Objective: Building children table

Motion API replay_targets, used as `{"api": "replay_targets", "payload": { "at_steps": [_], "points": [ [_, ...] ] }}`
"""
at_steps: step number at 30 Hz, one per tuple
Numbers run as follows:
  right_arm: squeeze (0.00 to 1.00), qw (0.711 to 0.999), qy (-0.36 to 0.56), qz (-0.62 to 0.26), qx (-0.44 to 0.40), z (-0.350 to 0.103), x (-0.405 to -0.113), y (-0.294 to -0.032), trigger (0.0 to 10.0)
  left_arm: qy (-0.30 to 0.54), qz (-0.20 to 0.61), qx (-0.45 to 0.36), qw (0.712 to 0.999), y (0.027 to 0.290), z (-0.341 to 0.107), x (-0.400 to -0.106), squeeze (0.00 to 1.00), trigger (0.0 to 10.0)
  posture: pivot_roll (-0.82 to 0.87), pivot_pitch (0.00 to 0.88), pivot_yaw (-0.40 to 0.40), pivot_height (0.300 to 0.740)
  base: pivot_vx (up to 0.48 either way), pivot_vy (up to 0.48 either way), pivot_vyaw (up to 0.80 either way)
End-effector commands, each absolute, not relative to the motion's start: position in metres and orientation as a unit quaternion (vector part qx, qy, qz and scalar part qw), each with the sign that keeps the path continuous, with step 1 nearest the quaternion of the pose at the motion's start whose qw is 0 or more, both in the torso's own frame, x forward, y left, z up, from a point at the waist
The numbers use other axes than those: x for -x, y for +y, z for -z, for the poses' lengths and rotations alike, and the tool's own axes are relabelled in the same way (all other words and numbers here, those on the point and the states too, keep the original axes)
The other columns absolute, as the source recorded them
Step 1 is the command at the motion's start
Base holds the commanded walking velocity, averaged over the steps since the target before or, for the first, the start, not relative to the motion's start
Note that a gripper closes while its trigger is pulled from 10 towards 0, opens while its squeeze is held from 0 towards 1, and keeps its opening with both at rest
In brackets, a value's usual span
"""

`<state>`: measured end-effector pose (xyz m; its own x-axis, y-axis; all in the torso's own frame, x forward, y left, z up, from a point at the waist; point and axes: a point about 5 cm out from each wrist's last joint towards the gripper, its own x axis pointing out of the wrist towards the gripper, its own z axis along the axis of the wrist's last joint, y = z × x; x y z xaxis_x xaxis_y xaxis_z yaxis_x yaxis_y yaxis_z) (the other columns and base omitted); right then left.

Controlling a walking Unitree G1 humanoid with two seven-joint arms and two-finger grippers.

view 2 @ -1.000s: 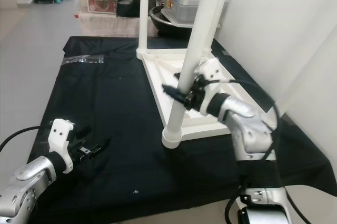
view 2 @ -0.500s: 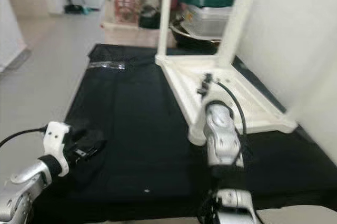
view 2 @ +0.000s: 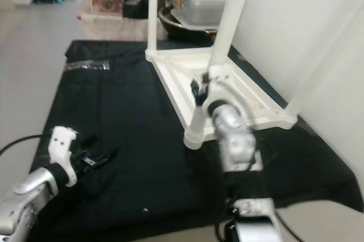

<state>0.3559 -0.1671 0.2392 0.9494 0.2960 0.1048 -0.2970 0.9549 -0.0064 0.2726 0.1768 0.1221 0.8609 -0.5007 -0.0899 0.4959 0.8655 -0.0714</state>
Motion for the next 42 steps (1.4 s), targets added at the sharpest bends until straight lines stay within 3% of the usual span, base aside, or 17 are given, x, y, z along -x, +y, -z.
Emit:
{"api": "replay_targets", "payload": {
  "at_steps": [1,8,9,14,17,18,19,21,24,26,27,29,30,33,34,40,42],
  "points": [
    [0.00,0.953,-0.098,-0.288,-0.004,-0.254,-0.345,-0.159,10.0,0.058,0.259,0.028,0.964,0.175,-0.119,-0.271,0.00,10.0,0.07,0.000,-0.113,0.740,0.000,0.000,0.00],
    [0.00,0.906,-0.087,-0.413,0.022,-0.244,-0.329,-0.141,10.0,0.058,0.258,0.028,0.964,0.175,-0.119,-0.271,0.00,10.0,0.09,0.000,-0.126,0.740,0.000,0.000,0.00],
    [0.00,0.899,-0.057,-0.435,0.014,-0.225,-0.327,-0.127,0.0,0.057,0.256,0.027,0.965,0.176,-0.120,-0.270,0.00,10.0,0.10,0.000,-0.135,0.740,0.000,0.000,0.00],
    [0.00,0.903,-0.018,-0.429,-0.013,-0.200,-0.328,-0.111,0.0,0.057,0.253,0.025,0.965,0.180,-0.121,-0.268,0.00,10.0,0.11,0.000,-0.129,0.740,0.000,0.000,0.00],
    [0.00,0.936,0.022,-0.352,0.015,-0.186,-0.336,-0.114,0.0,0.061,0.254,0.023,0.965,0.182,-0.120,-0.266,0.00,10.0,0.10,0.000,-0.123,0.740,0.000,0.000,0.00],
    [0.00,0.980,0.062,-0.184,0.032,-0.175,-0.353,-0.133,0.0,0.062,0.254,0.023,0.965,0.182,-0.119,-0.266,0.00,10.0,0.09,0.000,-0.119,0.740,0.000,0.000,0.00],
    [0.00,0.993,0.090,-0.060,0.049,-0.168,-0.360,-0.148,0.0,0.063,0.254,0.023,0.965,0.182,-0.119,-0.266,0.00,10.0,0.09,0.000,-0.119,0.740,0.000,0.000,0.00],
    [0.00,0.979,0.118,0.159,0.042,-0.153,-0.348,-0.181,0.0,0.061,0.254,0.025,0.965,0.178,-0.119,-0.267,0.00,10.0,0.09,0.000,-0.124,0.740,0.000,0.000,0.00],
    [0.00,0.971,0.121,0.205,0.036,-0.149,-0.340,-0.192,0.0,0.060,0.254,0.025,0.965,0.177,-0.120,-0.268,0.00,10.0,0.09,0.000,-0.124,0.740,0.000,0.000,0.00],
    [0.00,0.983,0.129,0.128,0.026,-0.148,-0.329,-0.163,0.0,0.059,0.256,0.029,0.964,0.176,-0.120,-0.267,0.00,10.0,0.09,0.000,-0.115,0.740,0.000,0.000,0.00],
    [0.00,0.991,0.113,0.066,0.021,-0.156,-0.325,-0.145,10.0,0.061,0.258,0.028,0.964,0.177,-0.119,-0.266,0.00,10.0,0.07,0.000,-0.112,0.740,0.000,0.000,0.00],
    [0.00,0.995,0.093,0.003,0.020,-0.165,-0.322,-0.128,10.0,0.064,0.261,0.026,0.963,0.177,-0.118,-0.265,0.00,10.0,0.07,0.000,-0.112,0.740,0.000,0.000,0.00],
    [1.00,0.998,0.064,-0.016,0.003,-0.175,-0.324,-0.126,10.0,0.064,0.260,0.026,0.963,0.178,-0.118,-0.266,0.00,10.0,0.07,0.000,-0.112,0.740,0.000,0.000,0.00],
    [1.00,0.998,0.011,-0.062,-0.017,-0.203,-0.341,-0.132,10.0,0.060,0.259,0.028,0.964,0.178,-0.119,-0.269,0.00,10.0,0.07,0.000,-0.116,0.740,0.000,0.000,0.00],
    [0.00,0.992,0.000,-0.126,-0.027,-0.215,-0.349,-0.134,10.0,0.059,0.259,0.028,0.964,0.177,-0.120,-0.270,0.00,10.0,0.07,0.000,-0.116,0.740,0.000,0.000,0.00],
    [0.00,0.932,-0.052,-0.354,-0.053,-0.243,-0.350,-0.157,10.0,0.058,0.261,0.028,0.963,0.175,-0.119,-0.269,0.00,10.0,0.07,0.000,-0.121,0.740,0.000,0.000,0.00],
    [0.00,0.926,-0.050,-0.373,-0.043,-0.241,-0.350,-0.158,10.0,0.057,0.260,0.027,0.964,0.175,-0.119,-0.269,0.00,10.0,0.09,0.000,-0.128,0.740,0.000,0.000,0.00]
  ]
}}
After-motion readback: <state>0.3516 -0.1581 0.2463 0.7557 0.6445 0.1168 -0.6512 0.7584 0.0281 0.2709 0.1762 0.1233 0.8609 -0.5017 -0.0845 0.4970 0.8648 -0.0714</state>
